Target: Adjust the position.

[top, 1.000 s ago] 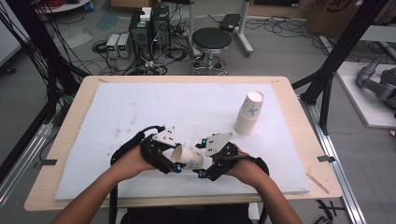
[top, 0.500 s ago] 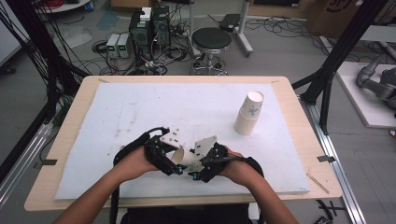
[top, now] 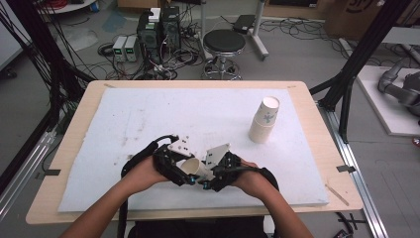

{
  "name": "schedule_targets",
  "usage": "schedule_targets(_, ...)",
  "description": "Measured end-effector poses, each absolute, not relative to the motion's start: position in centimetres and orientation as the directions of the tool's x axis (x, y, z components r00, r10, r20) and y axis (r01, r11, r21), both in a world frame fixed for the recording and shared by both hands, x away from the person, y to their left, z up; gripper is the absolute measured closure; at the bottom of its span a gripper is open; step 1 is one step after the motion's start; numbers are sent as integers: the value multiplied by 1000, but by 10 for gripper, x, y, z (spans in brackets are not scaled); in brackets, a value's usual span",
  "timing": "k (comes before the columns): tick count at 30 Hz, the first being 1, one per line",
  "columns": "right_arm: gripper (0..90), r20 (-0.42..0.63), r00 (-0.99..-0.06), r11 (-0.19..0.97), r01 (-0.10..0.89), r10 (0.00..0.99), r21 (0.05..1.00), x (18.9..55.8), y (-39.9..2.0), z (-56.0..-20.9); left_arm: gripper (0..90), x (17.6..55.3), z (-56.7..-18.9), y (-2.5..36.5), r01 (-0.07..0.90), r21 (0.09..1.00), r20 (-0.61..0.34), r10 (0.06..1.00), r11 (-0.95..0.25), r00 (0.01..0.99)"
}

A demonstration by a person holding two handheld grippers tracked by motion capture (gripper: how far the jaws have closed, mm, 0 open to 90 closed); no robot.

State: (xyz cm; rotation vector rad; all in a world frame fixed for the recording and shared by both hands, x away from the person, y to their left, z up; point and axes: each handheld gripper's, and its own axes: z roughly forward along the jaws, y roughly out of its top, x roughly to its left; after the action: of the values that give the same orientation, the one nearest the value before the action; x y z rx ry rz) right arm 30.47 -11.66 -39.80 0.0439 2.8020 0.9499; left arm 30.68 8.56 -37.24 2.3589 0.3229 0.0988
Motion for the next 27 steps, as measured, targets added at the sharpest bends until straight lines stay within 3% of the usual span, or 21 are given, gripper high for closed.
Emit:
schedule_targets(4, 392, -159, -983, 786, -27, 91, 618, 305, -118, -397, 251, 308, -372, 88, 208, 719, -38, 262, -663, 964)
schedule_targets(5, 392, -150, -984, 778, -21, 95, 628, 306, -119, -397, 179, 308, -372, 88, 206, 730, -31, 268, -652, 963)
schedule_targets(6, 392, -151, -984, 777, -21, 96, 630, 306, -119, -396, 174, 308, -369, 91, 203, 755, -33, 273, -624, 962)
schedule_targets(17, 386, -133, -972, 720, 49, 195, 692, 312, -146, -396, 173, 304, -362, 128, 192, 908, -53, 353, -372, 934)
schedule_targets(27, 375, -93, -940, 578, 123, 329, 807, 308, -188, -406, 174, 300, -395, 161, 221, 941, -77, 474, -256, 877)
